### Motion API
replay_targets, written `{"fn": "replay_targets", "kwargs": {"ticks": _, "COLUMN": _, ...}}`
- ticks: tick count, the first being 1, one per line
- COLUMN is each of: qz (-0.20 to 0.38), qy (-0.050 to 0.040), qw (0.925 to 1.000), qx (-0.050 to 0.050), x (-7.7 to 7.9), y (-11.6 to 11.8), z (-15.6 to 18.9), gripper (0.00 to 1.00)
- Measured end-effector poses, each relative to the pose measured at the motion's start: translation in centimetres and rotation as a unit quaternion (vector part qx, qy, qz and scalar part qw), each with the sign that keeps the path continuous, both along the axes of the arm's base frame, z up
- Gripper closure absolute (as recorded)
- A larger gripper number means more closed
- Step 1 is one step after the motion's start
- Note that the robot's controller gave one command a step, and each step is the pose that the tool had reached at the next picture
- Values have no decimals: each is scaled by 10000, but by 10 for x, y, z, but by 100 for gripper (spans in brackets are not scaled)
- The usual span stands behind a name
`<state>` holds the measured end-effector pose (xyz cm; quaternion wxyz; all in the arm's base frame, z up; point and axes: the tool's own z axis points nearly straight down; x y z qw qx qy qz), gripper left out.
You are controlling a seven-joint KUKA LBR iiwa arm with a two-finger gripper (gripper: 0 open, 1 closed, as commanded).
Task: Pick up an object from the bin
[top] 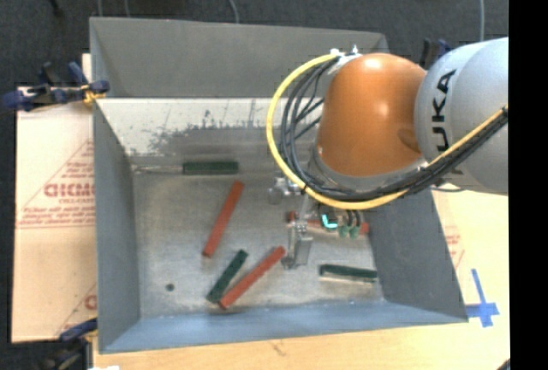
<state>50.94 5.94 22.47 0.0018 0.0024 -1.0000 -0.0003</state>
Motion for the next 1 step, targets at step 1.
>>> {"fn": "replay_targets", "kwargs": {"ticks": 1, "qz": -11, "qy": -35, "qw": 10000, "qx": 2, "x": 2, "y": 0, "z": 3, "gripper": 0}}
